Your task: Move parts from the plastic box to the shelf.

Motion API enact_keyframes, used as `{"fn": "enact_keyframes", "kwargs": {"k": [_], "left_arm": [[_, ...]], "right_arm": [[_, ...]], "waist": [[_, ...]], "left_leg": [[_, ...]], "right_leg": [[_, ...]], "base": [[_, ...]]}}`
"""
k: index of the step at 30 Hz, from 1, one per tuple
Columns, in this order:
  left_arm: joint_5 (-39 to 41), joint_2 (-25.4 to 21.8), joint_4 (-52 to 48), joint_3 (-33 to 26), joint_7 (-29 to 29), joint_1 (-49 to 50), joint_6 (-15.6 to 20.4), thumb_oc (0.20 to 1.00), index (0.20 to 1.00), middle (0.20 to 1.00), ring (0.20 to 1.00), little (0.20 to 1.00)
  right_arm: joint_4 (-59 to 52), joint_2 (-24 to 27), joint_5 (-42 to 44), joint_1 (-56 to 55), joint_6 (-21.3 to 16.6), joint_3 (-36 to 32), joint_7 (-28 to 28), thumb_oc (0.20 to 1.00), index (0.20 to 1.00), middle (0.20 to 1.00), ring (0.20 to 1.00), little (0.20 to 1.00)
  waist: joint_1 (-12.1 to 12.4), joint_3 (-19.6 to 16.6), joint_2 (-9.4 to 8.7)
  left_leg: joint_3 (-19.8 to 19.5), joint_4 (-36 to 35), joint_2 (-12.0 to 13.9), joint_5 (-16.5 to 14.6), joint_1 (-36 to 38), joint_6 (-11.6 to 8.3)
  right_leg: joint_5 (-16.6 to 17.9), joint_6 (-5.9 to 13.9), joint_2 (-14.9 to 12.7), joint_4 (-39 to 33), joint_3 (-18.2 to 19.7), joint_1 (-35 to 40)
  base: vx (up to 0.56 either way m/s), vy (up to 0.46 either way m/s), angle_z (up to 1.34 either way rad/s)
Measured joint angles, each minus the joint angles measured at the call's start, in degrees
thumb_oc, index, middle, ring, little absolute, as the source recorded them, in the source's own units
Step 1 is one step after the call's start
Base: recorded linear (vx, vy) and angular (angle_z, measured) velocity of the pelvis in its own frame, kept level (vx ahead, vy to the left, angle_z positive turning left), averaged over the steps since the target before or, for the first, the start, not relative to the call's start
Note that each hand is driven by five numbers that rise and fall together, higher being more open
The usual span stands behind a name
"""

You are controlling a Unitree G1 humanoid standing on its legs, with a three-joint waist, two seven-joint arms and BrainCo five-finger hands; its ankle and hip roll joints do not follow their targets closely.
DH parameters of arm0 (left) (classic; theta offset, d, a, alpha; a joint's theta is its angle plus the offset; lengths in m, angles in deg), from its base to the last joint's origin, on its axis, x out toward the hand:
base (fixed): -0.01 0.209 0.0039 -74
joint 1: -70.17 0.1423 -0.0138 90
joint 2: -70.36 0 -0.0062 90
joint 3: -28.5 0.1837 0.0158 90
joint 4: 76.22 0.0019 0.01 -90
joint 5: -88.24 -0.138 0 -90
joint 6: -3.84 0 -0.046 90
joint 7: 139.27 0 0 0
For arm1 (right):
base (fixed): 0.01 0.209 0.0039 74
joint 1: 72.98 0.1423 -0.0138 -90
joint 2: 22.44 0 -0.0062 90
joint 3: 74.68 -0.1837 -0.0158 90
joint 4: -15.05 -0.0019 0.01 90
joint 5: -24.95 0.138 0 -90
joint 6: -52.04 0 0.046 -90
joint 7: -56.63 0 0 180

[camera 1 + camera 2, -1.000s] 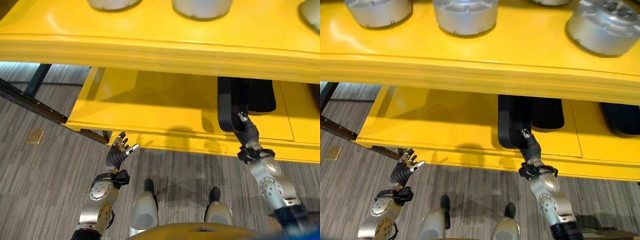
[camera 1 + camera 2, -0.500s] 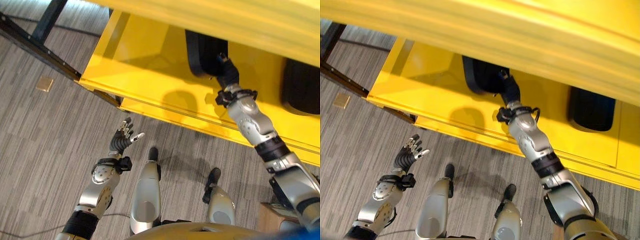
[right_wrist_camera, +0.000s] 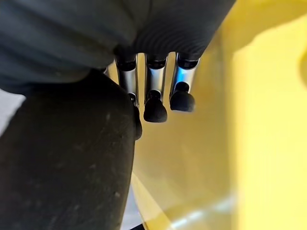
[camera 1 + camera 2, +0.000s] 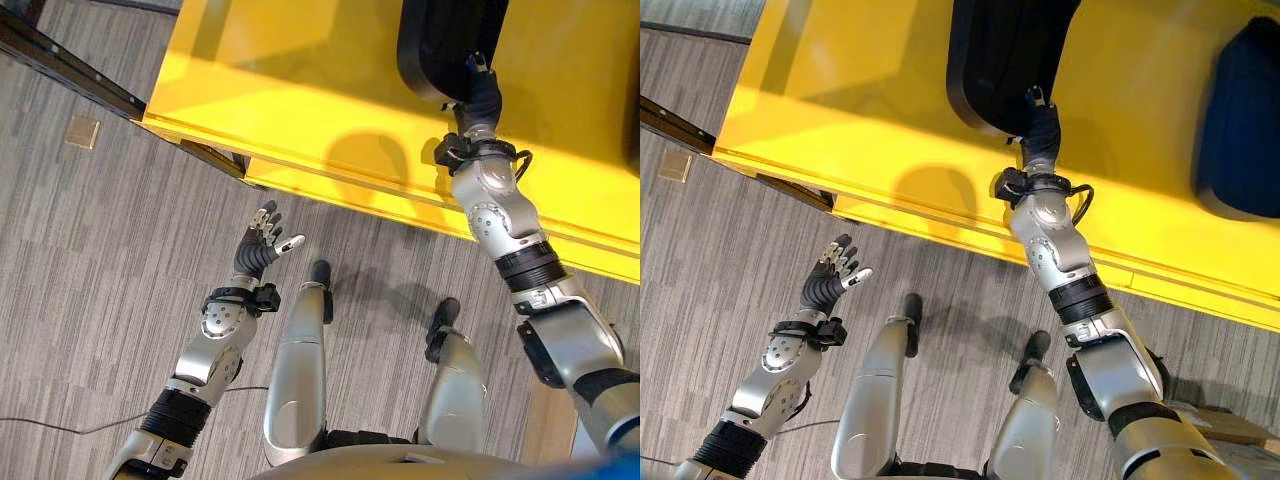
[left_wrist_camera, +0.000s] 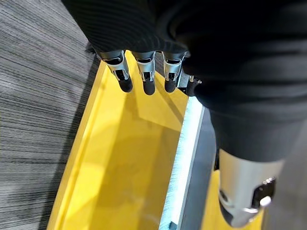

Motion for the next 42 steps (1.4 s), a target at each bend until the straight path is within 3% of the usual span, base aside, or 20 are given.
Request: {"fn": "enact_keyframes", "kwargs": {"k": [11,24,42], "left_arm": [[0.01,-0.18,-1.15,0.55,2.09,0.29,0.43,1.0,1.0,1.0,1.0,1.0],[0.04,-1.42,-1.17,0.79,2.54,0.59,1.02,1.0,1.0,1.0,1.0,1.0],[2.1,-1.42,-1.16,0.79,2.61,0.79,2.06,1.0,1.0,1.0,1.0,1.0]], "right_arm": [[0.28,-0.1,-2.53,0.76,-1.85,-1.0,1.79,0.2,0.2,0.2,0.2,0.2],[3.32,0.35,-4.95,0.63,-3.1,-7.05,5.9,0.2,0.2,0.2,0.2,0.2],[0.56,0.64,-9.21,-7.32,-5.43,-7.98,6.27,0.2,0.2,0.2,0.2,0.2]], "waist": [[-0.5,-0.15,-0.07],[-2.72,-0.86,-0.5],[-3.91,-1.24,-0.83]], "left_leg": [[-0.02,3.16,-0.06,-0.7,-3.24,0.2],[0.21,3.12,0.07,-0.68,-4.04,0.24],[0.34,2.44,1.17,-0.53,-2.92,-0.1]], "right_leg": [[-1.95,0.17,-0.74,5.16,1.97,-4.81],[-1.87,0.25,-0.57,4.81,2.22,-5.63],[-1.69,0.56,0.48,4.52,2.54,-5.27]], "base": [[-0.02,0.004,0.0],[0.0,-0.001,-0.01],[0.0,-0.008,-0.02]]}}
